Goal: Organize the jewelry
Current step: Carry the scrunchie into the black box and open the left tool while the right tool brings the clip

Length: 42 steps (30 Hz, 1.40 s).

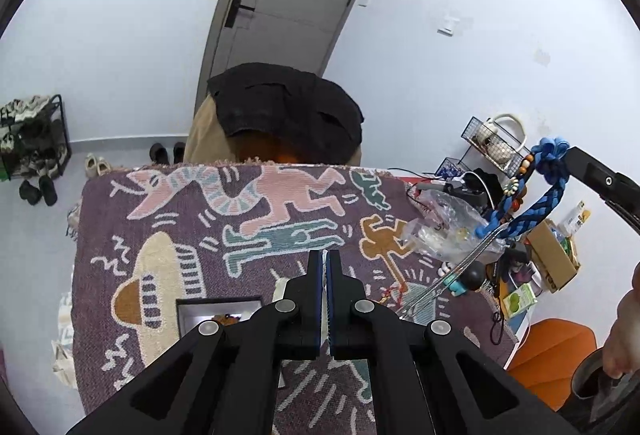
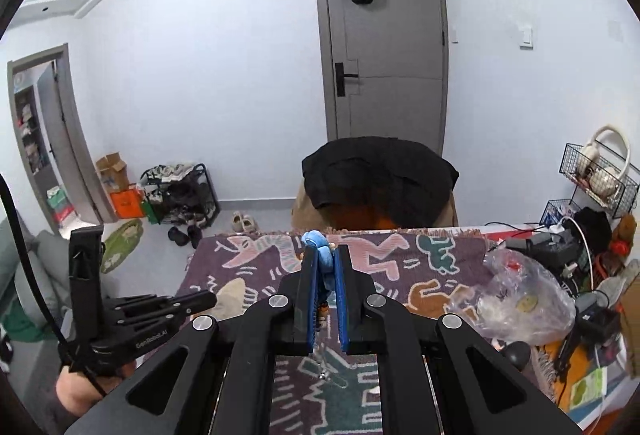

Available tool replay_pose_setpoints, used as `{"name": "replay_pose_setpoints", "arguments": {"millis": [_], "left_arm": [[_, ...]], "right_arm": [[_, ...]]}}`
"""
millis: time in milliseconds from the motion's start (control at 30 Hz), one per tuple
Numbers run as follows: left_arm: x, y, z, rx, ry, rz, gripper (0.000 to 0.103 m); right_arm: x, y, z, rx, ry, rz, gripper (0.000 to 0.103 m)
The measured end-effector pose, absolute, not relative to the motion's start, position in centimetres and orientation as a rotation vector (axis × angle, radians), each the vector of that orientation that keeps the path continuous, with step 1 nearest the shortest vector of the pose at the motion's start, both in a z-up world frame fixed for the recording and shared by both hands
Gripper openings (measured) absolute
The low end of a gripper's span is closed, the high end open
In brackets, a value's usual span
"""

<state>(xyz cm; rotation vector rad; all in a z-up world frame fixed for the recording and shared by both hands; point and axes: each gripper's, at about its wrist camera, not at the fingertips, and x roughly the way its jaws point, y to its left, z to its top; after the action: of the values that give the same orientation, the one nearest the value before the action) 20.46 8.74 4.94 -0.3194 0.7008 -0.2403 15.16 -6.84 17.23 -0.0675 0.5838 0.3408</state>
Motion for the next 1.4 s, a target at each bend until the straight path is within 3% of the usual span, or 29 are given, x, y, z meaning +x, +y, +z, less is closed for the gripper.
{"name": "replay_pose_setpoints", "arguments": {"millis": [367,433,467,500,567,600,1200,1400], "left_arm": [[20.9,11.4,0.9,-0.364,0.822,-0.194,0.005],[21.0,11.9,0.0,-0.364,0.851,-0.182,0.015],[20.9,12.2,-0.3,-0.363,0.851,-0.177,0.028],[20.7,12.5,-0.4,-0.363,0.846,-0.175,0.049],[20.1,13.3,-0.4,-0.366,0.816,-0.167,0.073],[19.6,13.8,-0.2,-0.367,0.792,-0.159,0.077],[17.5,19.9,-1.3,-0.438,0.779,-0.085,0.077],[17.2,20.7,-1.4,-0.448,0.778,-0.074,0.077]], "right_arm": [[15.7,-3.8,16.6,-0.107,0.608,0.373,0.009],[15.6,-2.7,16.6,-0.122,0.606,0.383,0.009],[15.6,-2.3,16.6,-0.127,0.605,0.388,0.009],[15.7,-1.7,16.6,-0.133,0.606,0.394,0.009],[15.8,-0.4,16.4,-0.148,0.61,0.411,0.009],[15.8,0.2,16.2,-0.154,0.613,0.419,0.009],[14.5,8.0,16.7,-0.243,0.579,0.519,0.009],[16.0,8.8,13.2,-0.268,0.696,0.521,0.009]]}}
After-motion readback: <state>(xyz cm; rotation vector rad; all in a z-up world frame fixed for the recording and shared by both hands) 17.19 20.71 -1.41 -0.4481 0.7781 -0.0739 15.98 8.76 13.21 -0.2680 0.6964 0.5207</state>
